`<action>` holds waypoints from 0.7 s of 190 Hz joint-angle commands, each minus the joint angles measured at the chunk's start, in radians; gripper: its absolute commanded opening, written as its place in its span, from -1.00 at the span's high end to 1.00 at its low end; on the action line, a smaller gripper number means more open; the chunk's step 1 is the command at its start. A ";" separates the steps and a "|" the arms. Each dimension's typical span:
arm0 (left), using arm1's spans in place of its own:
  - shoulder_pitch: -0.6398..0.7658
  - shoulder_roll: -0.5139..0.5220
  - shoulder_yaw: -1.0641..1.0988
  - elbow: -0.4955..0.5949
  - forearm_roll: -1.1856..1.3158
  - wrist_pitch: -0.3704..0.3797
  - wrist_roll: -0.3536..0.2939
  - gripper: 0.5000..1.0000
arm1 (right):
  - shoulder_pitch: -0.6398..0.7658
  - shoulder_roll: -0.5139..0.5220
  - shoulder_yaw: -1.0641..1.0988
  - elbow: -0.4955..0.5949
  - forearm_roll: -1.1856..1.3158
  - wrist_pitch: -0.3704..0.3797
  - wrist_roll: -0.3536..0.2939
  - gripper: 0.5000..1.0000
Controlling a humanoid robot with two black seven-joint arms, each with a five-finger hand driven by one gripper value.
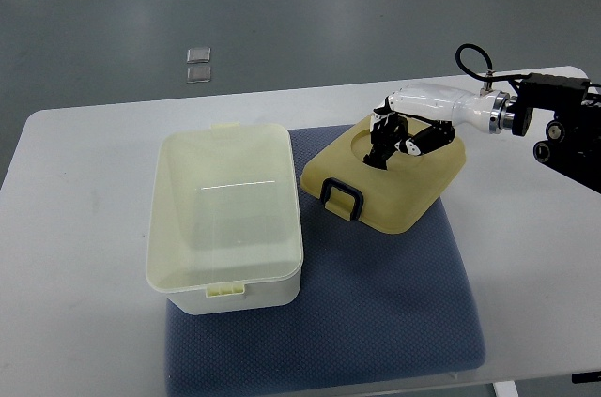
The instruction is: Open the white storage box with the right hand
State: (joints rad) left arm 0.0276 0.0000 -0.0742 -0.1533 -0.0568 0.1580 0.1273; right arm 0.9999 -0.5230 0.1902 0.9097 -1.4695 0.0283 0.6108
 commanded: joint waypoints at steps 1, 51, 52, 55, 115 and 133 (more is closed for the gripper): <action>0.000 0.000 -0.001 0.000 0.000 0.000 0.000 -1.00 | -0.020 0.015 -0.003 0.000 0.000 -0.013 0.000 0.89; 0.000 0.000 0.001 0.000 0.000 0.000 0.000 -1.00 | -0.040 0.032 0.002 -0.003 0.005 -0.028 0.000 -0.11; 0.000 0.000 0.001 0.000 0.000 0.000 0.000 -1.00 | -0.040 0.032 0.002 -0.003 0.005 -0.028 0.000 -0.11; 0.000 0.000 -0.001 0.001 0.000 0.000 0.000 -1.00 | -0.040 0.032 0.002 -0.003 0.006 -0.028 0.000 -0.15; 0.000 0.000 -0.001 0.000 0.000 0.000 0.000 -1.00 | -0.035 0.024 0.005 -0.002 0.110 -0.022 0.000 -0.65; 0.000 0.000 -0.001 0.000 0.000 0.000 0.000 -1.00 | -0.029 0.021 0.026 -0.002 0.181 -0.019 0.000 -0.70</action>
State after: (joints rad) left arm 0.0276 0.0000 -0.0750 -0.1533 -0.0567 0.1580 0.1273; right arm 0.9648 -0.4975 0.1953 0.9073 -1.3533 0.0066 0.6108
